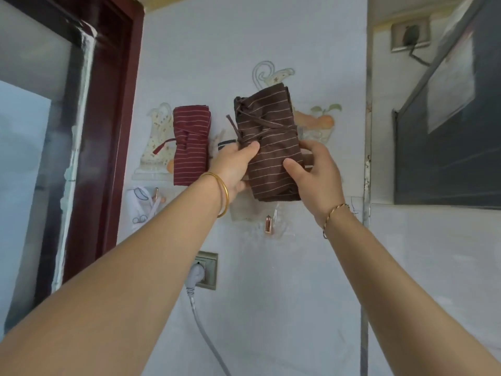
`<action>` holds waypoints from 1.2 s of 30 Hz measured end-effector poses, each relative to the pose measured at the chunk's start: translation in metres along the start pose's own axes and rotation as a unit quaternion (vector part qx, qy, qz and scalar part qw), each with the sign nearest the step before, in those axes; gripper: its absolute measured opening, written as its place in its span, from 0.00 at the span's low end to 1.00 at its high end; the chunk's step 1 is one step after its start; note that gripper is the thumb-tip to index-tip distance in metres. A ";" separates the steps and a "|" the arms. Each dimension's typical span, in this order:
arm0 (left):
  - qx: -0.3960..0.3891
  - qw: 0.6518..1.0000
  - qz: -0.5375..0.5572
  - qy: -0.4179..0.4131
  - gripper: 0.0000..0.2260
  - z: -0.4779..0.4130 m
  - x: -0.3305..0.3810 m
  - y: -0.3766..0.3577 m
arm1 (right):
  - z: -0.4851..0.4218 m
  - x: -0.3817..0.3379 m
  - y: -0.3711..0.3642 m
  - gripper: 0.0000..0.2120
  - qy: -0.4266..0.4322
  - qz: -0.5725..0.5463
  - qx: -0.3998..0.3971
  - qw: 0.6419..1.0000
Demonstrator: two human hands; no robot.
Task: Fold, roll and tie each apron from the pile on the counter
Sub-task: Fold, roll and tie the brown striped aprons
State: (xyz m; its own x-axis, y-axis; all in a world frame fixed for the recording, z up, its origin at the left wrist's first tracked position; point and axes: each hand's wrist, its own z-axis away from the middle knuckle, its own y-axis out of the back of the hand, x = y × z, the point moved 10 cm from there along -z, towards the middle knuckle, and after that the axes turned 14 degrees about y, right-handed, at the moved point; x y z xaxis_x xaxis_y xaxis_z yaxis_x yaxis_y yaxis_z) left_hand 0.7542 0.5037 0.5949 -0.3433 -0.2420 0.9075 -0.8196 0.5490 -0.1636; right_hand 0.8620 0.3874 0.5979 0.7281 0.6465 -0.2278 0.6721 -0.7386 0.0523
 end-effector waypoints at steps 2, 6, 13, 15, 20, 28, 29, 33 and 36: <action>-0.004 1.000 -0.015 0.001 0.14 -0.011 0.010 -0.011 | -0.018 0.002 0.008 0.18 0.014 0.017 0.017 1.000; -0.012 0.999 -0.037 -0.015 0.12 -0.016 0.028 -0.024 | -0.036 0.002 0.020 0.18 0.025 0.039 0.025 0.999; 0.061 0.995 -0.048 -0.061 0.07 0.018 -0.007 0.009 | 0.032 -0.005 0.008 0.17 0.000 0.005 0.030 1.000; 0.078 0.993 -0.074 -0.046 0.10 0.026 -0.038 0.016 | 0.062 0.002 0.003 0.17 -0.007 0.016 0.034 0.999; 0.129 0.967 -0.213 -0.045 0.12 0.035 -0.078 0.022 | 0.119 0.042 -0.010 0.17 -0.105 0.005 0.029 0.994; 0.108 0.968 -0.223 0.035 0.13 0.050 -0.127 0.027 | 0.167 0.063 -0.013 0.17 -0.154 0.005 0.006 0.988; 0.109 0.968 -0.221 0.042 0.12 0.052 -0.131 0.029 | 0.172 0.066 -0.014 0.17 -0.157 0.007 0.005 0.988; 0.107 0.968 -0.215 0.070 0.13 0.054 -0.144 0.031 | 0.183 0.072 -0.018 0.18 -0.161 0.016 0.006 0.987; 0.102 0.972 -0.195 0.081 0.12 0.050 -0.151 0.032 | 0.184 0.075 -0.020 0.19 -0.161 0.024 0.007 0.987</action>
State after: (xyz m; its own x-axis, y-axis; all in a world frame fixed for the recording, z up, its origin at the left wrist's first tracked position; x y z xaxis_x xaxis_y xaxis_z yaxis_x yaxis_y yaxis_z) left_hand 0.7573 0.5180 0.4329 0.0753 -0.2616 0.9622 -0.9525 0.2667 0.1471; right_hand 0.8783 0.4154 0.4006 0.6771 0.5173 -0.5234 0.6338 -0.7714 0.0574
